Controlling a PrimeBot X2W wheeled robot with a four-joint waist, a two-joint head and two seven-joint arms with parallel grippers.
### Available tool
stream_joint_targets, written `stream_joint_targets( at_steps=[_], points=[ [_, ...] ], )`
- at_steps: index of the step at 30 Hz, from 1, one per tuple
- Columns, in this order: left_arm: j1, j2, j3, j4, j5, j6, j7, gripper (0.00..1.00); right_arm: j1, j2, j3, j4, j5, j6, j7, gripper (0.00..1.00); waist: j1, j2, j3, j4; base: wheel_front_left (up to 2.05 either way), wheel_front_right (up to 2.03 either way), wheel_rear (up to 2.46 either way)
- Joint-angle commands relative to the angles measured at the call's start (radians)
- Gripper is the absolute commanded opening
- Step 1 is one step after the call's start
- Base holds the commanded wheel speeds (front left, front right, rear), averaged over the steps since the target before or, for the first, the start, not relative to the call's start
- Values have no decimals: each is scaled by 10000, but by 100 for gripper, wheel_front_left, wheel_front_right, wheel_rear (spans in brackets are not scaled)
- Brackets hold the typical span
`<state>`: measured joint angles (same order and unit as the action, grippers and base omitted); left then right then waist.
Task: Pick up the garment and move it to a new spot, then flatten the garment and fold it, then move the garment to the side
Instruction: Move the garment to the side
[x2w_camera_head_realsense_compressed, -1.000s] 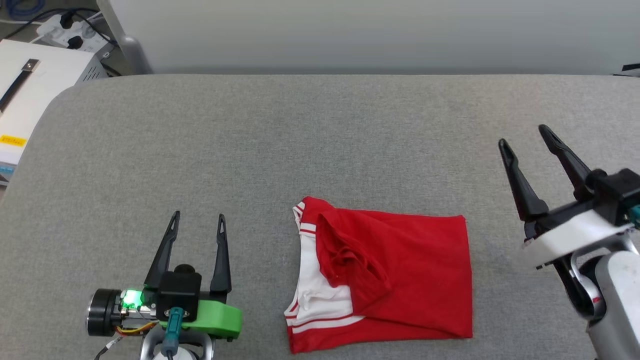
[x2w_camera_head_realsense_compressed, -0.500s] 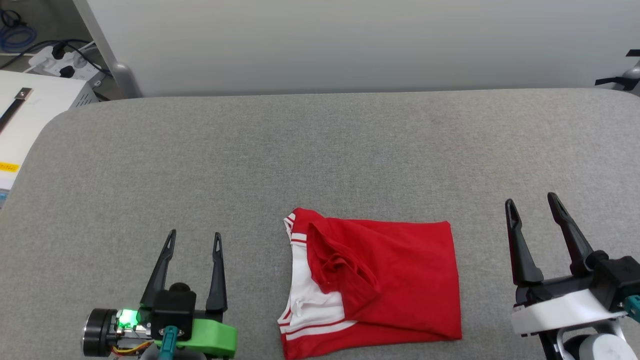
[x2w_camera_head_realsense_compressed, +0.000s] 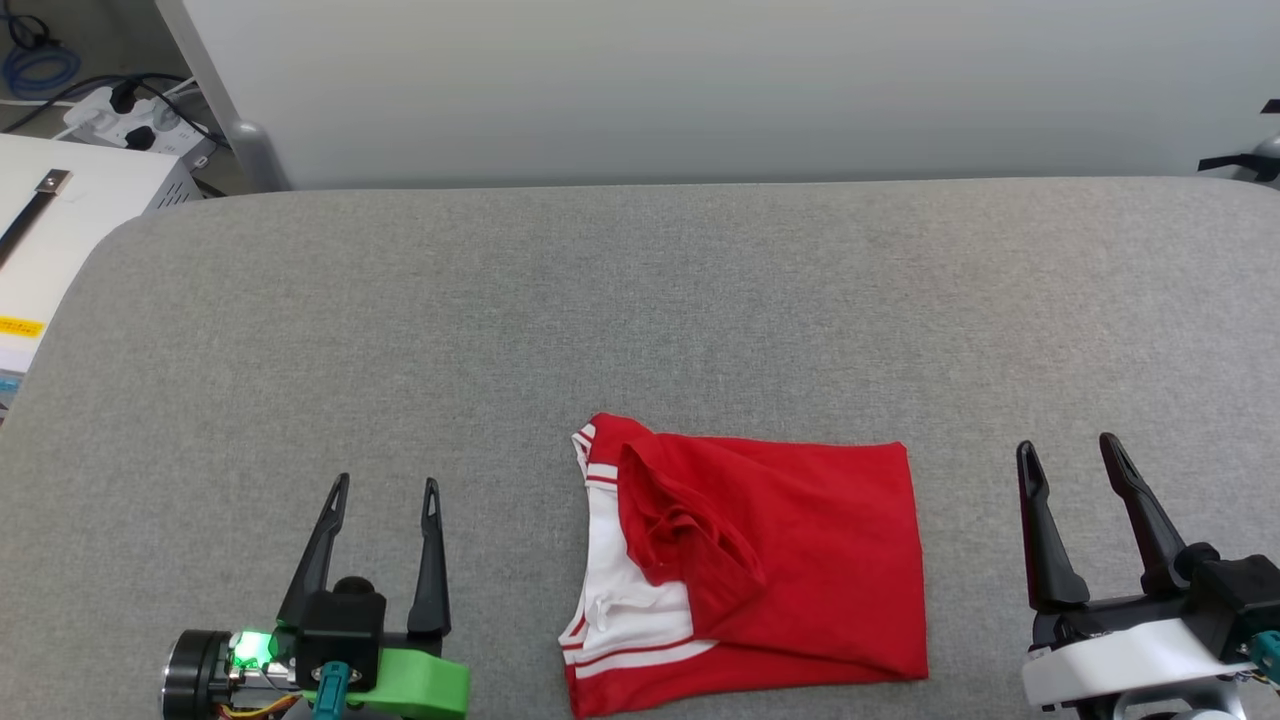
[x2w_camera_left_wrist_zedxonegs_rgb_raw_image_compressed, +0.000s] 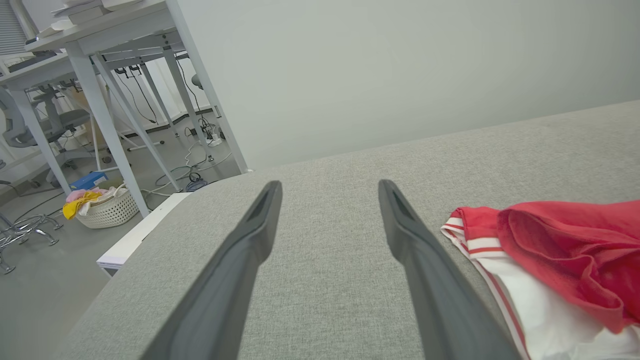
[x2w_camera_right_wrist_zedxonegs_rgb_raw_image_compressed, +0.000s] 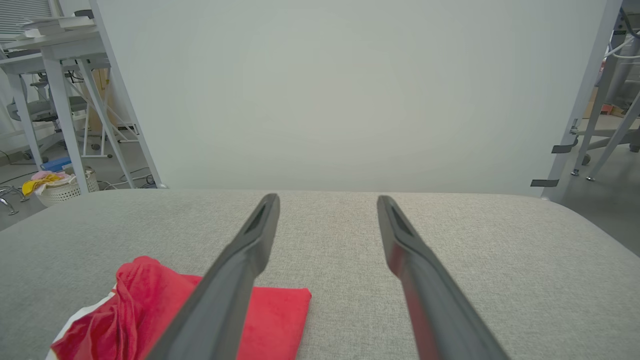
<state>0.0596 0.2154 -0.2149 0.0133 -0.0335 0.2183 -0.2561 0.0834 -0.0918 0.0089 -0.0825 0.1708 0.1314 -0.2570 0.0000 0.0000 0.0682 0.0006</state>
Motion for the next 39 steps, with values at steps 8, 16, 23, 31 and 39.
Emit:
stream_joint_targets(
  at_steps=[8,16,23,31,39],
  points=[
    [-214,-82,-33,99,39,-182,-57,100,-1190,-736,-465,-255,102,-7,-47,100,0,0,363,196,0,0,0],
    [-541,-203,-99,240,69,-288,-57,100,-2761,-2566,418,59,1964,-7,2627,100,0,0,676,504,0,0,0],
    [-742,-265,-160,270,104,-384,-57,100,-3106,-4017,1683,412,5271,-7,6882,100,0,0,864,782,0,0,0],
    [-994,-369,-239,240,155,-418,-57,100,-2677,-4531,2287,970,7210,-7,9216,100,0,0,1270,1143,0,0,0],
    [-1202,-446,-297,211,189,-434,-57,100,-2727,-4300,2959,1708,7565,-7,9376,100,0,0,1695,1410,0,0,0]
  ],
)
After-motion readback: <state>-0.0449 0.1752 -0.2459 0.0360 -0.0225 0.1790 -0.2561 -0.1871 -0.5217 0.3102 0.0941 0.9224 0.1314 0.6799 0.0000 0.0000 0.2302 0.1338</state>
